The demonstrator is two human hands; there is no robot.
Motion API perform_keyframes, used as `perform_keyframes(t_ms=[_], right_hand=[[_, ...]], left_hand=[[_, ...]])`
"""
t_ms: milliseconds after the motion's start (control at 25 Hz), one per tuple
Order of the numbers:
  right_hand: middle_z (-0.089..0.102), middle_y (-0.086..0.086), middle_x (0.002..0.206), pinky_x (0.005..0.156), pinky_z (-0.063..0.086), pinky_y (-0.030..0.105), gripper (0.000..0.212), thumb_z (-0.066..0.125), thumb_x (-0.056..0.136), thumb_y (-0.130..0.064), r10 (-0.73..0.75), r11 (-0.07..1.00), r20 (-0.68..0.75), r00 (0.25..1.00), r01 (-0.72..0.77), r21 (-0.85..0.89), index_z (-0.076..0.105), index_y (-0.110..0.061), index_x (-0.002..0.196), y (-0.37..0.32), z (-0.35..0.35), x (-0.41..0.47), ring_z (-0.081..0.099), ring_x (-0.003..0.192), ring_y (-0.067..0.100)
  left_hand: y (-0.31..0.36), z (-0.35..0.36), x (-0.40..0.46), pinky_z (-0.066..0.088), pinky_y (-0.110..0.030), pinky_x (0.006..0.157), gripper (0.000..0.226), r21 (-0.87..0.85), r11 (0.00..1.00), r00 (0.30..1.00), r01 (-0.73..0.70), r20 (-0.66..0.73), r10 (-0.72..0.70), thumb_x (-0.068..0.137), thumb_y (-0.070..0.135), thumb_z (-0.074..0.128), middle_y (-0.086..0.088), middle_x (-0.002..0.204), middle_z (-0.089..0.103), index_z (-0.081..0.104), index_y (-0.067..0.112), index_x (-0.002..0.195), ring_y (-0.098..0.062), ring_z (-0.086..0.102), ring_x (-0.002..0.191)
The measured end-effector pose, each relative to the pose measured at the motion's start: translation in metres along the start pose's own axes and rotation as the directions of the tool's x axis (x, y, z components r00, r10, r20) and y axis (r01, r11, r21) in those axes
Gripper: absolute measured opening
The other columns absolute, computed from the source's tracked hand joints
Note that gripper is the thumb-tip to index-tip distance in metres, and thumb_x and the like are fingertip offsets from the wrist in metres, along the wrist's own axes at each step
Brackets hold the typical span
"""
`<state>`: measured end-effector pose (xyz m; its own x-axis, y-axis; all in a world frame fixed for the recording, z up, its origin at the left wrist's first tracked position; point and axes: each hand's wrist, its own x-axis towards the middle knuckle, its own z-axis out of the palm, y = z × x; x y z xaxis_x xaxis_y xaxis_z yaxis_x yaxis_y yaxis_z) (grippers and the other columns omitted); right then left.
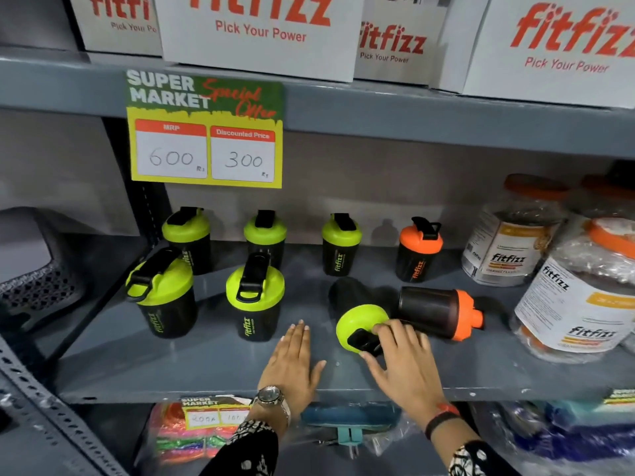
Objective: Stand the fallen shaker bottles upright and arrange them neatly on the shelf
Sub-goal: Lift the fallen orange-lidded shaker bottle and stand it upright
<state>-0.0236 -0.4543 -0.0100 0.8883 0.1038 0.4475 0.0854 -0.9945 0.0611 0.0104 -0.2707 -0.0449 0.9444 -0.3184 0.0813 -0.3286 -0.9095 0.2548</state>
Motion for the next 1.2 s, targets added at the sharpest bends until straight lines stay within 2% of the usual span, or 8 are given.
perform_keyframes(t_ms=[40, 120, 320, 560, 760, 840, 1000, 1200], right_hand=[[0.064, 0.001, 0.081, 0.067, 0.027, 0.032, 0.032, 0.044, 0.072, -0.045, -0.01, 1.0, -0.013, 1.0, 0.01, -0.002, 0.051, -0.019, 0.09, 0.002, 0.0, 0.001, 0.061, 0.068, 0.023], [0.065, 0.001, 0.08, 0.067, 0.028, 0.033, 0.031, 0.046, 0.069, -0.042, -0.032, 0.999, -0.046, 0.998, 0.032, -0.009, 0.05, -0.018, 0.09, 0.007, -0.004, 0.005, 0.062, 0.067, 0.024], [0.067, 0.006, 0.081, 0.071, 0.032, 0.035, 0.037, 0.046, 0.066, -0.04, -0.06, 0.996, -0.072, 0.996, 0.064, 0.057, 0.058, -0.013, 0.089, 0.023, -0.039, 0.052, 0.064, 0.071, 0.028], [0.062, 0.01, 0.11, 0.089, 0.047, 0.041, 0.036, 0.057, 0.078, -0.033, -0.082, 0.977, 0.262, 0.962, 0.026, 0.211, 0.06, -0.011, 0.106, 0.013, -0.068, 0.114, 0.059, 0.104, 0.029], [0.059, 0.017, 0.111, 0.086, 0.044, 0.034, 0.034, 0.064, 0.079, -0.025, -0.123, 0.948, 0.431, 0.894, -0.023, 0.318, 0.057, -0.005, 0.106, 0.015, -0.074, 0.125, 0.056, 0.101, 0.029], [0.057, 0.017, 0.114, 0.086, 0.042, 0.033, 0.042, 0.064, 0.081, -0.026, -0.128, 0.95, 0.475, 0.871, -0.031, 0.312, 0.051, -0.007, 0.116, 0.014, -0.075, 0.127, 0.054, 0.104, 0.029], [0.051, 0.019, 0.125, 0.095, 0.041, 0.039, 0.054, 0.056, 0.085, -0.032, -0.008, 0.971, 0.474, 0.88, -0.107, 0.215, 0.038, -0.016, 0.133, 0.002, -0.068, 0.126, 0.048, 0.118, 0.036], [0.054, 0.025, 0.118, 0.09, 0.044, 0.04, 0.041, 0.053, 0.086, -0.031, 0.254, 0.929, 0.374, 0.892, -0.333, 0.163, 0.047, -0.004, 0.117, -0.022, -0.064, 0.124, 0.052, 0.11, 0.042]], left_hand=[[-0.002, 0.004, 0.001, 0.011, -0.028, 0.113, 0.08, 0.016, 1.0, 1.0, -0.011, -0.003, 0.011, 0.084, 0.054, -0.009, -0.015, 0.151, 0.019, 0.016, 0.0, 0.138, -0.024, 0.018, 0.139], [-0.006, 0.007, 0.003, 0.0, -0.028, 0.114, 0.065, 0.022, 0.999, 0.999, -0.037, 0.006, 0.037, 0.091, 0.047, 0.01, -0.011, 0.154, 0.001, 0.0, 0.005, 0.14, -0.02, 0.002, 0.141], [-0.007, 0.003, 0.008, 0.006, -0.03, 0.114, 0.064, 0.036, 0.998, 0.998, -0.045, 0.034, 0.044, 0.094, 0.044, 0.026, -0.009, 0.154, 0.004, 0.003, 0.006, 0.14, -0.021, 0.007, 0.14], [-0.011, 0.002, 0.006, -0.001, -0.028, 0.114, 0.07, 0.027, 0.997, 0.996, -0.068, 0.053, 0.066, 0.087, 0.051, 0.014, -0.007, 0.155, -0.001, -0.001, 0.008, 0.141, -0.019, 0.001, 0.141], [-0.011, 0.002, 0.008, -0.005, -0.026, 0.113, 0.069, 0.025, 0.997, 0.995, -0.075, 0.065, 0.074, 0.088, 0.049, 0.014, -0.009, 0.154, -0.005, -0.003, 0.007, 0.14, -0.018, -0.003, 0.141], [-0.011, 0.002, 0.008, -0.005, -0.027, 0.113, 0.066, 0.018, 0.997, 0.995, -0.077, 0.065, 0.075, 0.093, 0.046, 0.021, -0.009, 0.154, -0.005, -0.003, 0.007, 0.141, -0.019, -0.003, 0.141], [-0.012, 0.002, 0.008, -0.005, -0.027, 0.113, 0.067, 0.017, 0.997, 0.995, -0.08, 0.063, 0.079, 0.092, 0.047, 0.019, -0.009, 0.154, -0.004, -0.003, 0.007, 0.14, -0.019, -0.003, 0.141], [-0.012, 0.002, 0.007, -0.003, -0.027, 0.113, 0.066, 0.009, 0.995, 0.994, -0.095, 0.047, 0.094, 0.091, 0.047, 0.02, -0.009, 0.154, -0.004, -0.002, 0.008, 0.141, -0.019, -0.002, 0.141]])
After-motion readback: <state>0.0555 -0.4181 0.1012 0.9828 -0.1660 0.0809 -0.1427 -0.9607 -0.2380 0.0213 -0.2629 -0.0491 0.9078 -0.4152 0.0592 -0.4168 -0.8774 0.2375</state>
